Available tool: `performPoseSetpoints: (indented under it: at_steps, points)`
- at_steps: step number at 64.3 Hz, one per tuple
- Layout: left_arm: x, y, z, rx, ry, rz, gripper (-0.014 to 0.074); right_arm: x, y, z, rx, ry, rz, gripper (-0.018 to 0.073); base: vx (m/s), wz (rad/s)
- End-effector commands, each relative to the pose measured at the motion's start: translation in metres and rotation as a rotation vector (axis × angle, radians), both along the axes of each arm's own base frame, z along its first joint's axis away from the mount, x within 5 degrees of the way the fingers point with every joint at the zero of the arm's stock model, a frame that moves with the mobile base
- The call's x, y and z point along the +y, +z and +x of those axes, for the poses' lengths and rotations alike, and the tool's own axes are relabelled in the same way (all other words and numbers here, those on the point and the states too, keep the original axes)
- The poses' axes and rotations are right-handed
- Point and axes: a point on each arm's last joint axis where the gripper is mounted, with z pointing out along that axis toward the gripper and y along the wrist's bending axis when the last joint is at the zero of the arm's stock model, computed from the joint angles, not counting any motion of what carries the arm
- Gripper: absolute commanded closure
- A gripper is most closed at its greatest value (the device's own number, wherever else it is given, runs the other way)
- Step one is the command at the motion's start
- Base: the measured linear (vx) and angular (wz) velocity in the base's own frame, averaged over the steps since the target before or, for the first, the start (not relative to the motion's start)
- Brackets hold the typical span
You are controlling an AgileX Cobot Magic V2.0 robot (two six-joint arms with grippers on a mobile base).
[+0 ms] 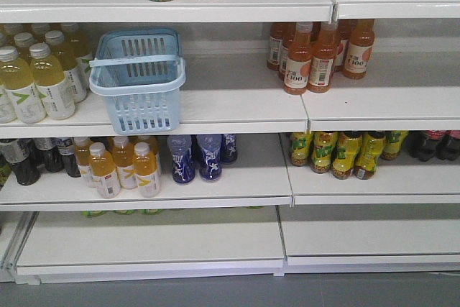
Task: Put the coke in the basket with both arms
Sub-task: 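Drive closer, aligning the left gripper with the light-blue basket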
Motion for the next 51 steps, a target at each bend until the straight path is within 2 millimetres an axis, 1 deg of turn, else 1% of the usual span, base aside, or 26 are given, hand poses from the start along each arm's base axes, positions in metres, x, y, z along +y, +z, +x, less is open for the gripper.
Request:
performPoseSetpoints:
  at_steps: [1,51]
  points:
    - [-0.0001,0.0189,-0.0033,-0.124,-0.003,-0.014,0.0602,-0.0001,0.0045,-0.0006,-0.076,-0.003,-0.012,0.0569,0.04,0.0]
    - [-0.0001,0.0189,-0.0033,-0.124,-0.003,-0.014,0.0602,-0.0001,0.0045,-0.0006,-0.076,-0.003,-0.012,0.0569,0.05,0.01]
